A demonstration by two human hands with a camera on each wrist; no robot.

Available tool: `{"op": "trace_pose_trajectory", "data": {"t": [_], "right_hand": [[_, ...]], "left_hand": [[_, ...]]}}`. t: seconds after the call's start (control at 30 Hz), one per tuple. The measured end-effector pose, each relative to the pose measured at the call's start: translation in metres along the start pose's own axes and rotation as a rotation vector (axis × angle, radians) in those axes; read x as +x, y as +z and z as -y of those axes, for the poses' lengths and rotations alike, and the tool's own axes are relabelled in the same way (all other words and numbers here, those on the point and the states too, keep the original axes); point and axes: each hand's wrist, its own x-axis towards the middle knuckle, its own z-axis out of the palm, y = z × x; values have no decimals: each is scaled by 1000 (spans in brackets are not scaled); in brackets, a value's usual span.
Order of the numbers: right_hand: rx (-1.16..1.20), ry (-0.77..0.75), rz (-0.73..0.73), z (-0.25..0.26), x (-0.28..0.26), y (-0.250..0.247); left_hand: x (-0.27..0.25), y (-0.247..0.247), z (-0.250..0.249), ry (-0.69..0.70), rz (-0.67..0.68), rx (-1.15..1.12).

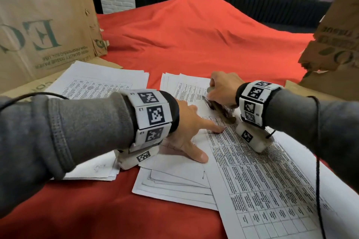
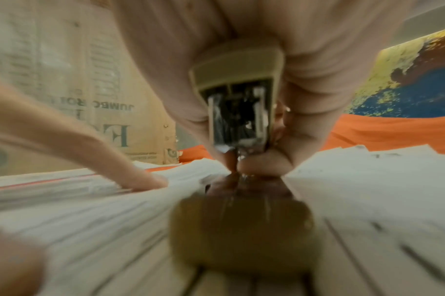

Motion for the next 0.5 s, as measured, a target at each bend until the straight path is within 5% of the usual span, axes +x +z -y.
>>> {"op": "trace_pose_trajectory", "data": {"t": [0.5], "right_hand": [[-60,-201,65,2,-39,-8]], "left_hand": [[-7,5,1,-7,-63,63]]}}
